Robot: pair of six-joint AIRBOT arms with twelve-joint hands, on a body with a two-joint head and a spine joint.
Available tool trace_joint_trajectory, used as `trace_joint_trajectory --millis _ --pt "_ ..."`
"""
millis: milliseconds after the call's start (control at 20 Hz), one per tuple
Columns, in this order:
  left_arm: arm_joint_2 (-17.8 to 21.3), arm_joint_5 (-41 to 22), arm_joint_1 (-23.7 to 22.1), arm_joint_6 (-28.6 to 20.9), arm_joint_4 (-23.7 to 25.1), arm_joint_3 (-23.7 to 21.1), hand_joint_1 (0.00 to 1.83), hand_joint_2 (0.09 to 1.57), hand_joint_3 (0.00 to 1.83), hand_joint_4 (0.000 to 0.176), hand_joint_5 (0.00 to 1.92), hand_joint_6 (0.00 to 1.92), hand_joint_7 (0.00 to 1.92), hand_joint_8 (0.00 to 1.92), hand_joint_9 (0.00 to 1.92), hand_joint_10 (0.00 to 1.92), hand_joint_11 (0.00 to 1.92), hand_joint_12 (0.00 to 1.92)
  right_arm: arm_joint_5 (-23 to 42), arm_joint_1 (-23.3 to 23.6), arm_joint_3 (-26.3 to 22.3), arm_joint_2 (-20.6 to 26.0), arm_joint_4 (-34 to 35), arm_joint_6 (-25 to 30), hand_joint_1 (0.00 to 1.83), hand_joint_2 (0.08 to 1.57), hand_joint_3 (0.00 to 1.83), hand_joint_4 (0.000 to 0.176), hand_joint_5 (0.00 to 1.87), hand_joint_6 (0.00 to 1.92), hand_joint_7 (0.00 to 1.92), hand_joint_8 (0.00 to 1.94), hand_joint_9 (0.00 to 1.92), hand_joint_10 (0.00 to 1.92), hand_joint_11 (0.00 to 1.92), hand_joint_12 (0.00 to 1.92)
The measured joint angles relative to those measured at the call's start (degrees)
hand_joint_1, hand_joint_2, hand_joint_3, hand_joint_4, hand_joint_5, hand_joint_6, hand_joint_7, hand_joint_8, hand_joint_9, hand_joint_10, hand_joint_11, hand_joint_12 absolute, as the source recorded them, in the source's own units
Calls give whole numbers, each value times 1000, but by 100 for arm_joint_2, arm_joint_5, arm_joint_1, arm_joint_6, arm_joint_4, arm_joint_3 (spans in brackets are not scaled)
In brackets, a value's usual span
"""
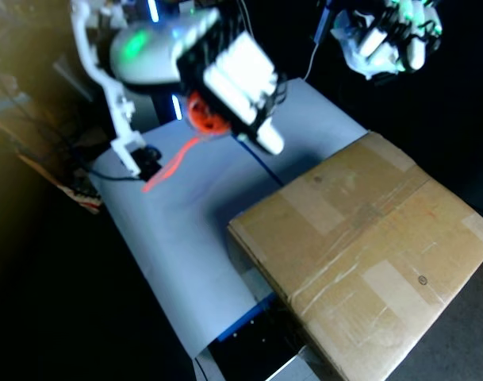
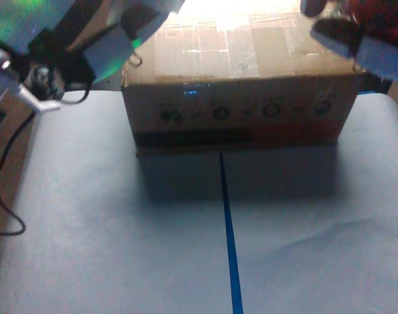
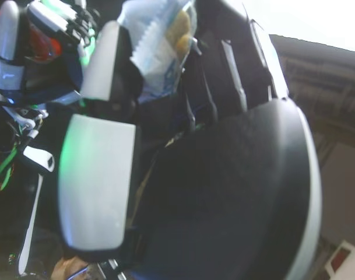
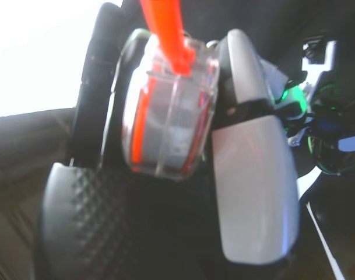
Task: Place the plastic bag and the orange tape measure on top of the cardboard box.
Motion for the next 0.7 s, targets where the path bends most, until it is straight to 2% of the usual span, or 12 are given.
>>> trace_joint_trajectory --millis 50,100,200,250,350,400,450,500,550,600,650,700 --pt "-48 -63 -79 2 0 81 1149 1341 0 0 583 1425 627 1808 680 1921 720 1921 63 79 101 -66 0 0 1287 1076 0 0 1093 643 1064 1121 982 1683 980 1921" --pt "-125 -199 -201 4 -9 216 1278 1317 4 0 590 1376 607 1691 629 1861 649 1921 177 262 273 -203 2 -2 1241 1097 8 0 976 993 1058 989 981 1672 973 1921" --pt "-297 -476 -468 7 -22 459 1327 1285 0 0 636 1227 630 1589 692 1777 606 1921 455 621 601 -470 0 -4 1287 1076 0 0 1094 642 1065 1120 983 1683 980 1921" --pt "-369 -546 -586 2 -7 553 1334 1270 0 0 670 1163 657 1551 710 1754 615 1921 518 719 723 -553 0 2 1231 1102 10 0 951 1066 1058 961 981 1670 972 1921" --pt "-557 -791 -817 4 2 811 1231 1257 1 0 673 1194 767 1564 772 1727 811 1921 754 866 1049 -763 0 -2 1283 1081 0 0 1061 700 1066 1115 982 1685 979 1921" --pt "-636 -874 -892 2 -4 931 1190 1283 5 0 701 1172 680 1754 747 1901 833 1921 844 931 1189 -850 0 0 1253 1142 13 0 954 822 915 1385 1149 1811 1230 1921" --pt "-748 -994 -979 4 -9 1095 1207 1254 0 0 749 1131 745 1647 743 1784 783 1921 968 1038 1419 -1008 0 0 1346 1162 6 0 942 773 830 1363 879 1612 1040 1882" --pt "-892 -1163 -1080 4 -7 1276 1221 1221 0 0 811 1070 792 1547 704 1670 682 1921 988 1108 1663 -1180 0 0 1377 1136 0 0 959 791 894 1190 879 1430 905 1798" --pt "-981 -1272 -1128 2 -4 1379 1221 1228 0 0 791 1042 781 1594 772 1731 778 1921 1008 1130 1766 -1261 15 -4 1295 1118 0 0 1047 691 940 1289 945 1542 928 1878" --pt "-1147 -1456 -1196 0 -4 1572 1221 1233 1 0 741 1090 808 1562 846 1715 889 1921 1082 1130 1882 -1373 0 2 1385 1094 0 0 963 926 1024 925 975 1223 890 1561" --pt "-1196 -1510 -1220 2 -7 1633 1221 1233 1 0 741 1090 808 1562 846 1715 889 1921 1110 1130 1917 -1401 0 4 1385 1094 0 0 963 926 1024 925 975 1223 890 1561" --pt "-1305 -1628 -1252 0 -4 1753 1349 1216 0 0 664 1196 819 1317 803 1555 693 1774 1134 1130 2006 -1467 0 2 1387 1097 1 0 938 928 1013 944 963 1234 838 1539"
